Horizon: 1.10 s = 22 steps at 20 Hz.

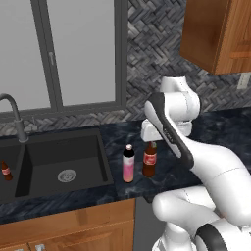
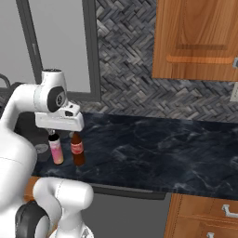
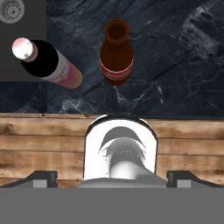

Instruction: Place the large bottle from the dining counter next to the other large bottle outside the sink, and place the small bottle from the dining counter next to the other small bottle inside the sink.

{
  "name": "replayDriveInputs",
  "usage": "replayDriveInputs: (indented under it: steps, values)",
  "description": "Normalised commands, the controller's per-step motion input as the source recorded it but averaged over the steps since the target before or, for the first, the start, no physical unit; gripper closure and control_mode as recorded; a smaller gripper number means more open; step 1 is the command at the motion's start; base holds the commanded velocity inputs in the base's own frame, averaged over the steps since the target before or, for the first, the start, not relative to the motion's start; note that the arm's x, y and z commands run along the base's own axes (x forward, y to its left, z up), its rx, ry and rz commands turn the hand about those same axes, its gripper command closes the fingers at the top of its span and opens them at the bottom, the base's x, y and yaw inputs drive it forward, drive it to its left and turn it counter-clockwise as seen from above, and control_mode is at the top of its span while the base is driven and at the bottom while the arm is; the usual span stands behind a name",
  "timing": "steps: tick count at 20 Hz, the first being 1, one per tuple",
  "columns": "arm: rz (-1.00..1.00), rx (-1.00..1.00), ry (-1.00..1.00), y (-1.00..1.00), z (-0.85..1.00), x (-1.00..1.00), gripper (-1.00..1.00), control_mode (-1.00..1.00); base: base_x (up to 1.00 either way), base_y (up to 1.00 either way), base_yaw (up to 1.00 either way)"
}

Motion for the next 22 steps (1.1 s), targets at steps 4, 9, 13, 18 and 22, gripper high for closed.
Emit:
replayDriveInputs:
  steps: [4, 9, 13, 18, 22]
  values:
    - [0.0, 0.0, -0.01, 0.0, 0.0, -0.62, -1.0, -1.0, 0.0, 0.0, 0.0]
    - [0.0, 0.0, 0.0, -0.06, 0.0, -0.64, -1.0, -1.0, 0.0, 0.0, 0.0]
    - [0.0, 0.02, -0.04, -0.13, 0.03, -0.55, -1.0, -1.0, 0.0, 0.0, 0.0]
    - [0.0, 0.02, -0.07, -0.05, 0.04, -0.33, -1.0, -1.0, 0.0, 0.0, 0.0]
    - [0.0, 0.0, 0.0, 0.0, 0.0, 0.0, -1.0, -1.0, 0.0, 0.0, 0.0]
